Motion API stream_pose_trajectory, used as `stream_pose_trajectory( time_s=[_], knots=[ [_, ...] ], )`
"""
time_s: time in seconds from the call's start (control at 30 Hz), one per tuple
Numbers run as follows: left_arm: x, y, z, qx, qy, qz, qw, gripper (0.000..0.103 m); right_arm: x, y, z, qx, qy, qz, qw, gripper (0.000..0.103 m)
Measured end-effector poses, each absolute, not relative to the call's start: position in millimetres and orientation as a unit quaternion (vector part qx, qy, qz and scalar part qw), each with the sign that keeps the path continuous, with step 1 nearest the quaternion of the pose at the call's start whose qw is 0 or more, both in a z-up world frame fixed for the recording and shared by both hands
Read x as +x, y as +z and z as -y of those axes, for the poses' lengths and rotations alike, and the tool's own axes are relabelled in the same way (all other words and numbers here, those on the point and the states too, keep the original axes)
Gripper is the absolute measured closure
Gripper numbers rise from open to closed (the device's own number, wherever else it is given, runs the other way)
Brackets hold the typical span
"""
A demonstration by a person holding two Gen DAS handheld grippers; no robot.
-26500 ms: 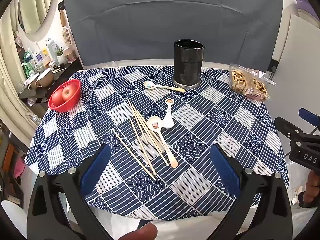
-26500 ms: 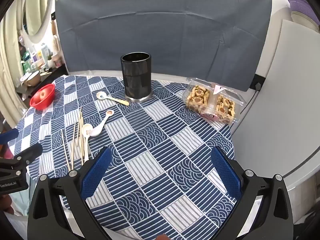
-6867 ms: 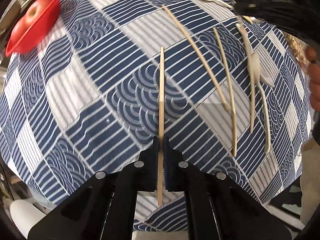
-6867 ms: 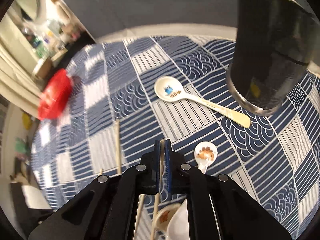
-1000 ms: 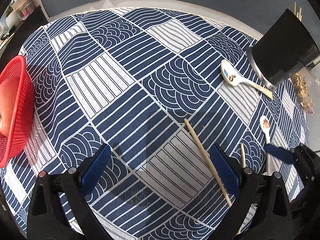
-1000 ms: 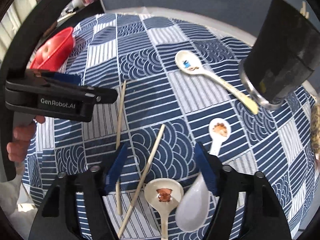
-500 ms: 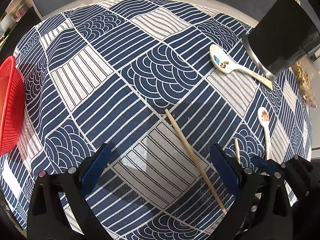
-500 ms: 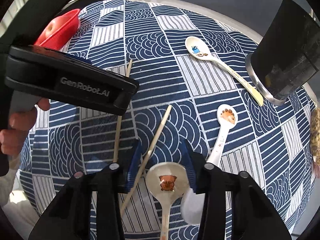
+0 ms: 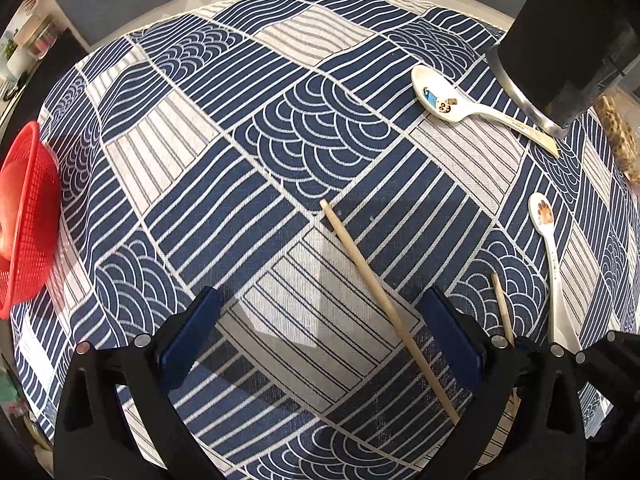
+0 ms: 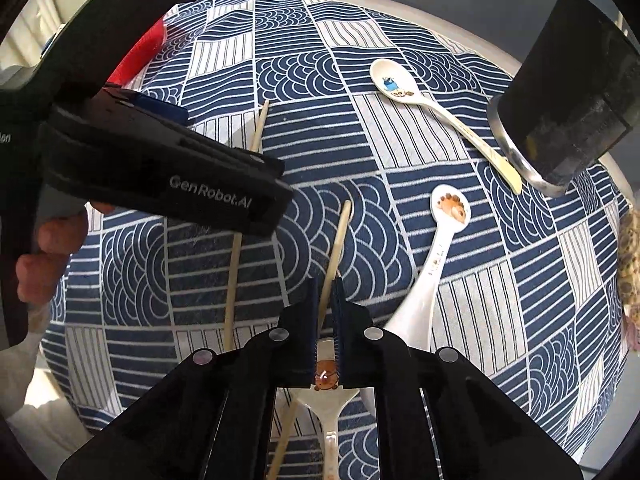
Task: Organize utensils
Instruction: 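Close the right tool on a chopstick while the left tool grasps another, then lift both chopsticks and carry them over the black cup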
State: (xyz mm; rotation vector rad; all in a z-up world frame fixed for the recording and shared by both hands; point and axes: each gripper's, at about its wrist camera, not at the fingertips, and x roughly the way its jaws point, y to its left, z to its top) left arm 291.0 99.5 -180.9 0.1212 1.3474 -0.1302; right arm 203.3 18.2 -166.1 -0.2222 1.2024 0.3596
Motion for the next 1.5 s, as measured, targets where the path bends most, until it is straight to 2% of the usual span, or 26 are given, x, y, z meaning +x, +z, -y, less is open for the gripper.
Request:
stream_pose_trajectory(
  time_s=[0.1, 0.27, 0.3, 0.37, 0.47, 0.53, 0.87, 1.17, 1.43, 1.5],
  knots=[
    [284, -183, -98, 0.053, -0.058, -0.628, 0.774, 0.008, 196, -165, -12, -0.1, 0.175, -0.559, 0.804, 0.097],
    [260, -169, -99, 0.065, -0.077, -0.619, 0.779, 0.052, 191, -165, 2, -0.078, 0.195, -0.568, 0.796, 0.098],
    [256, -168, -101, 0.065, -0.077, -0.62, 0.778, 0.057, 188, -165, 5, -0.075, 0.199, -0.569, 0.795, 0.098],
    [246, -166, -107, 0.064, -0.076, -0.627, 0.773, 0.079, 186, -163, 10, -0.065, 0.206, -0.568, 0.794, 0.098],
    [229, -167, -117, 0.056, -0.075, -0.639, 0.763, 0.095, 182, -161, 18, -0.036, 0.224, -0.569, 0.79, 0.098],
    [219, -167, -123, 0.049, -0.072, -0.647, 0.757, 0.098, 178, -158, 21, -0.021, 0.239, -0.567, 0.788, 0.098],
    [159, -170, -140, 0.014, -0.049, -0.667, 0.743, 0.099, 174, -131, 31, 0.052, 0.317, -0.533, 0.783, 0.098],
    [98, -174, -142, -0.029, -0.04, -0.665, 0.745, 0.098, 165, -92, 64, 0.064, 0.336, -0.492, 0.801, 0.098],
    [41, -174, -119, -0.042, -0.031, -0.656, 0.753, 0.098, 147, -68, 113, 0.064, 0.328, -0.46, 0.823, 0.098],
    [23, -163, -90, -0.047, -0.029, -0.652, 0.756, 0.098, 144, -62, 127, 0.068, 0.323, -0.452, 0.829, 0.098]
  ],
)
